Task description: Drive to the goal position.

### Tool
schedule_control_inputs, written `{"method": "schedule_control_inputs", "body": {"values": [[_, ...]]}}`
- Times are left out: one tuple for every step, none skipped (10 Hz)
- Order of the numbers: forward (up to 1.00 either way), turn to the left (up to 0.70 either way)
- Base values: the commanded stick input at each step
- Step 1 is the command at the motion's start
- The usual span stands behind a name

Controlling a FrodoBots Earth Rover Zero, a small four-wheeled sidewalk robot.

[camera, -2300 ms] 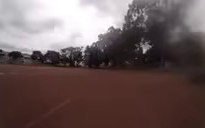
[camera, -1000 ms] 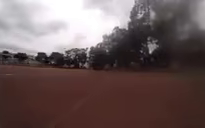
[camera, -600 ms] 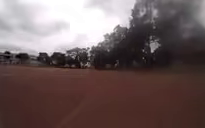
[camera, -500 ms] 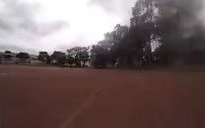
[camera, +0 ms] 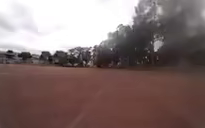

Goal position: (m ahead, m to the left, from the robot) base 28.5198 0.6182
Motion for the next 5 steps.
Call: {"method": "schedule_control_inputs", "body": {"values": [[1.00, 0.00], [1.00, 0.00], [1.00, 0.00], [1.00, 0.00], [1.00, 0.00]]}}
